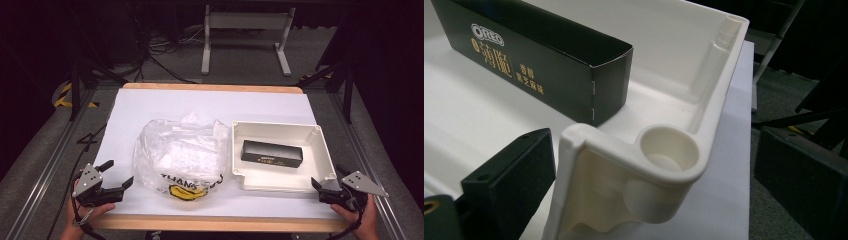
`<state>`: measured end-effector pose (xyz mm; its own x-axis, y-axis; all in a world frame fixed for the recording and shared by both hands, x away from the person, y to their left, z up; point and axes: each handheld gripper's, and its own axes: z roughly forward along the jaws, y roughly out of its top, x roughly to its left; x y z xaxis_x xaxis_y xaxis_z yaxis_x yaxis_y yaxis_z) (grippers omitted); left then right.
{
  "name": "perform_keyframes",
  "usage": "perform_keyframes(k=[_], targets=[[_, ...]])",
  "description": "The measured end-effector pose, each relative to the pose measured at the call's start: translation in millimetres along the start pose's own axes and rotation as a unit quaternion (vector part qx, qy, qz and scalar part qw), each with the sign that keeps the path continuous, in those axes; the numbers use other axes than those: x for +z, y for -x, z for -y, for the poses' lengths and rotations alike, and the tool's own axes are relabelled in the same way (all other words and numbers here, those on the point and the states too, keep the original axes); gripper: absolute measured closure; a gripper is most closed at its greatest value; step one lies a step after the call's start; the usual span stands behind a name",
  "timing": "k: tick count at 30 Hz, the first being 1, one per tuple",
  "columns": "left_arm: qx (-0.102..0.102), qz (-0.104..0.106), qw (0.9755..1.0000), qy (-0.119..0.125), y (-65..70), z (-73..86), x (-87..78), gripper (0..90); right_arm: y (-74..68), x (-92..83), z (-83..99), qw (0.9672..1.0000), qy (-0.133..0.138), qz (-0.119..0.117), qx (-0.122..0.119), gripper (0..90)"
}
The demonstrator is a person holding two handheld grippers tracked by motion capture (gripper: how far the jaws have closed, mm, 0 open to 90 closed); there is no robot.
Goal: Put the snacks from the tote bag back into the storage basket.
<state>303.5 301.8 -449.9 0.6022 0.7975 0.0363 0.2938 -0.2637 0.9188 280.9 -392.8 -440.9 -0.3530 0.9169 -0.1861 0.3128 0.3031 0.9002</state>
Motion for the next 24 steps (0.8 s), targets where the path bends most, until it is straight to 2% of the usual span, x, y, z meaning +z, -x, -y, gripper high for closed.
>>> perform_keyframes(k=[5,8,11,17,24], targets=[[-0.003,-0.001,1.0000,-0.001,-0.5,0.9,0.1,12.5,1.6,-0.4,1.0,0.9999,0.007,0.003,0.010,4.0],[-0.003,0.003,1.0000,0.003,-0.6,2.2,0.3,12.3,1.4,-1.1,1.0,0.9999,0.010,0.005,0.006,4.0],[-0.003,0.005,1.0000,-0.003,-1.4,5.2,0.7,12.2,0.3,-1.1,0.8,0.9999,0.009,0.008,0.005,4.1],[-0.004,0.008,0.9999,0.006,-0.5,3.9,-0.7,12.1,-0.8,-1.6,0.6,0.9998,0.010,0.017,0.003,4.4],[-0.005,0.006,1.0000,0.003,-1.8,4.5,-0.3,12.0,-1.0,-1.0,0.2,0.9998,0.008,0.017,0.000,4.4]])
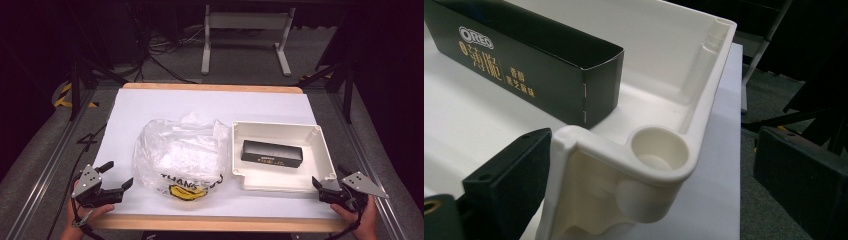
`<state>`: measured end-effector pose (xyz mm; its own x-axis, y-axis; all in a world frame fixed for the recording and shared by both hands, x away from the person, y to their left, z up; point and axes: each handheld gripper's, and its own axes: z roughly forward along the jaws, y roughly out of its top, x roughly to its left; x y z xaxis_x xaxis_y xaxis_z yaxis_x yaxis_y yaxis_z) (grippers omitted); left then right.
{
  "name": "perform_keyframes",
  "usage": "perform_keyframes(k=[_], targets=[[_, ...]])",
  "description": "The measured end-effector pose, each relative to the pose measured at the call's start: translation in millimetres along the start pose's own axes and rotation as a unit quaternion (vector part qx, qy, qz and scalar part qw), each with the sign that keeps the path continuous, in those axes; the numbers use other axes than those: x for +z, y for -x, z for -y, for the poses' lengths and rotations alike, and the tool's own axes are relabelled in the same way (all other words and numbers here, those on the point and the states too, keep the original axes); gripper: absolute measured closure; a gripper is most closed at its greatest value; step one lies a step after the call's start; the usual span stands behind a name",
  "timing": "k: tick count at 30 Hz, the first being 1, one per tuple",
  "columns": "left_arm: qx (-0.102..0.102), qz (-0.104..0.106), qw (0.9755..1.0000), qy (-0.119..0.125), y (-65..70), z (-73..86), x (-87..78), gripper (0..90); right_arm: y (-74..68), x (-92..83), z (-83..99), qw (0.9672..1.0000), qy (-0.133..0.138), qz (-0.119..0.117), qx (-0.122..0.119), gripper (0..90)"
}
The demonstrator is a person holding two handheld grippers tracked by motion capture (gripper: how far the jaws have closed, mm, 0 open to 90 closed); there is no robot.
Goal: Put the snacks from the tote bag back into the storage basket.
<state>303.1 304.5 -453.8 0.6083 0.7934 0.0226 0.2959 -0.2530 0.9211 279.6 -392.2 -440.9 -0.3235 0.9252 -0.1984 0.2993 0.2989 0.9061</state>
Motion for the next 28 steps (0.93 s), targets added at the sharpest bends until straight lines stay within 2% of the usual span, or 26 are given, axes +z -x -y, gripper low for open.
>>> perform_keyframes(k=[19,28], targets=[[0.004,-0.005,1.0000,-0.003,0.6,-2.0,2.1,12.1,-1.1,-0.9,0.7,1.0000,0.005,-0.003,-0.007,4.4],[0.006,-0.005,1.0000,-0.005,1.2,-2.4,2.6,12.1,-0.5,-1.3,1.0,1.0000,0.006,-0.002,-0.001,4.4]])
